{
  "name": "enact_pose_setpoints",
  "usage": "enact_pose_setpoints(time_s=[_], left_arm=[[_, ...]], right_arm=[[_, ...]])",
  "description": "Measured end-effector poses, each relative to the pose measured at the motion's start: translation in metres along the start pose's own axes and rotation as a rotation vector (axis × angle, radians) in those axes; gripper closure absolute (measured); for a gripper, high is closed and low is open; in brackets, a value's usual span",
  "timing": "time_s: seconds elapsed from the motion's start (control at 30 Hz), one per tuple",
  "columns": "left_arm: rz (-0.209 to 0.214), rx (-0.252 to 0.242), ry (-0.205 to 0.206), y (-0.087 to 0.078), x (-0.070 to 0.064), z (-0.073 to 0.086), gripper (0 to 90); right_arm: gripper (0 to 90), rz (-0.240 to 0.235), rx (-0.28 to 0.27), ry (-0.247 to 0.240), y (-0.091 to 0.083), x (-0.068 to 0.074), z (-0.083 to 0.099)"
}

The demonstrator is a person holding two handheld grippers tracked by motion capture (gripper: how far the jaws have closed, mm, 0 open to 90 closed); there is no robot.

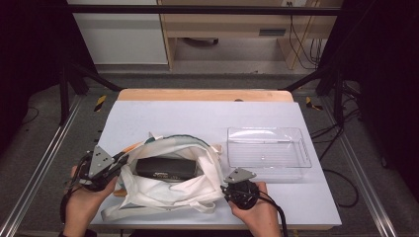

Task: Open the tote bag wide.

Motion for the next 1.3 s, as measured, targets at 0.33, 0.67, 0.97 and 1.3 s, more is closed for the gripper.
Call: enact_pose_setpoints(time_s=[0.33, 0.67, 0.97, 1.3], left_arm=[[0.013, 0.016, -0.043, 0.005, 0.008, 0.014, 81.2], [0.011, 0.047, -0.077, 0.018, 0.017, 0.036, 81.0], [0.035, 0.083, -0.081, 0.020, 0.012, 0.045, 81.0], [0.053, 0.078, -0.077, 0.019, 0.009, 0.047, 80.7]], right_arm=[[82.6, 0.005, 0.001, -0.014, -0.001, -0.001, 0.000], [85.0, 0.032, 0.002, -0.039, -0.002, -0.003, 0.000], [85.4, 0.057, 0.012, -0.024, -0.005, -0.013, 0.002], [71.6, 0.041, -0.058, -0.001, -0.014, -0.014, -0.006]])
Point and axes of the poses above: each handheld gripper's, and its own axes: y roughly forward along the jaws, z roughly out of its underside, x roughly to its left, the point moved 8 cm from there along y, roughly forward along the jaws, and after that the axes turned 3 degrees about z, right-handed, at the moved point
